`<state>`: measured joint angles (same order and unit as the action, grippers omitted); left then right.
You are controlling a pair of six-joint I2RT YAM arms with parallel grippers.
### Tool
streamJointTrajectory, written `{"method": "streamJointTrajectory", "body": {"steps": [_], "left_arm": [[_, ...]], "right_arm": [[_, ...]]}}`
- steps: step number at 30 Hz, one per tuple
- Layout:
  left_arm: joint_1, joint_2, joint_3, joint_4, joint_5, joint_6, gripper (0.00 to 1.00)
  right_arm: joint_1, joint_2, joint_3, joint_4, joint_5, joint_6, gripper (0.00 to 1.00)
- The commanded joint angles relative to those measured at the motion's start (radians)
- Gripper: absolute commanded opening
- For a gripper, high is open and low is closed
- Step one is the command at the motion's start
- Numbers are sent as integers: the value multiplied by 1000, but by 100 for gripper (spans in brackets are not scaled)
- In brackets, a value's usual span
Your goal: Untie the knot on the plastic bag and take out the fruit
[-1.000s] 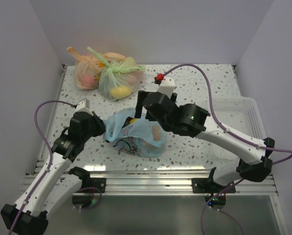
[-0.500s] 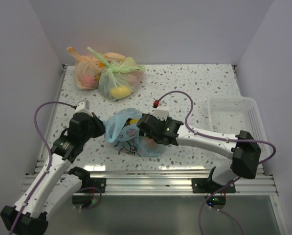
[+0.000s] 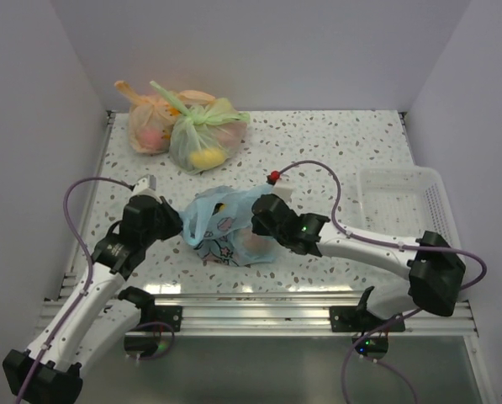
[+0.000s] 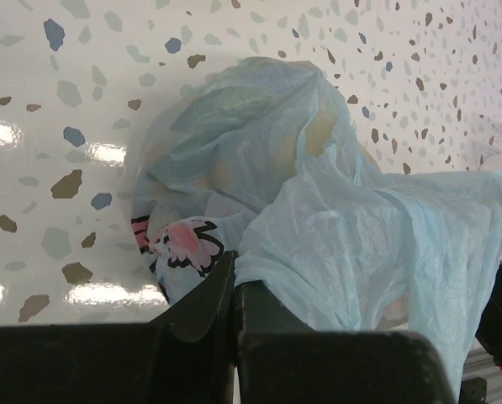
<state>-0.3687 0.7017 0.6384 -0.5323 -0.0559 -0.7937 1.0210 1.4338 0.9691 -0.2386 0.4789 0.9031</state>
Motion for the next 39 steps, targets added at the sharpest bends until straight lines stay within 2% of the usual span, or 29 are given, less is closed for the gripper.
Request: {"method": "streamJointTrajectory", "body": {"steps": [1, 5, 7, 9, 12, 13, 15, 18, 20, 23, 25, 26, 29, 32, 35, 37, 38, 39], "left_arm": [[4, 47, 17, 49, -54, 1, 0], [13, 140, 55, 103, -99, 11, 0], [39, 203, 82, 132, -98, 13, 0], [83, 252, 145, 161, -53, 19, 0], [128, 350, 292, 149, -18, 39, 0], [134, 381, 332, 137, -21, 53, 0], [148, 398, 433, 103, -28, 63, 0], [157, 392, 501, 49, -58, 76, 0], [155, 352, 489, 25, -56, 71, 0], [157, 265, 343, 15, -30, 38, 0], [157, 182, 249, 26, 11, -7, 0], [157, 127, 150, 41, 40, -34, 0], [155, 56, -18, 61, 60, -61, 0], [157, -5, -66, 35, 74, -41, 0], [155, -36, 7, -6, 67, 51, 20], [157, -7, 94, -87, 48, 152, 48], [157, 11, 203, -118, 25, 187, 61], [155, 53, 260, -148, 10, 223, 83]], "right_arm": [[-12, -75, -42, 12, 21, -49, 0], [-87, -215, -148, -112, 66, -6, 0], [-151, -321, -211, -122, 78, -13, 0], [-208, -377, -227, -91, 23, -58, 0], [-312, -343, -130, -97, -28, -174, 0], [-337, -296, -40, -109, -45, -234, 0], [-351, -250, 54, -131, -65, -282, 0], [-364, -171, 199, -136, -127, -351, 0], [-366, -126, 270, -165, -179, -382, 0], [-366, -107, 272, -177, -268, -392, 0], [-366, -115, 206, -169, -304, -382, 0], [-366, -128, 147, -163, -325, -369, 0], [-368, -150, 59, -148, -353, -357, 0], [-364, -177, -32, -143, -382, -359, 0], [-364, -208, -78, -159, -392, -389, 0], [-364, -232, -92, -168, -388, -415, 0], [-364, -239, -93, -179, -387, -421, 0], [-364, -246, -95, -182, -385, -434, 0]]}}
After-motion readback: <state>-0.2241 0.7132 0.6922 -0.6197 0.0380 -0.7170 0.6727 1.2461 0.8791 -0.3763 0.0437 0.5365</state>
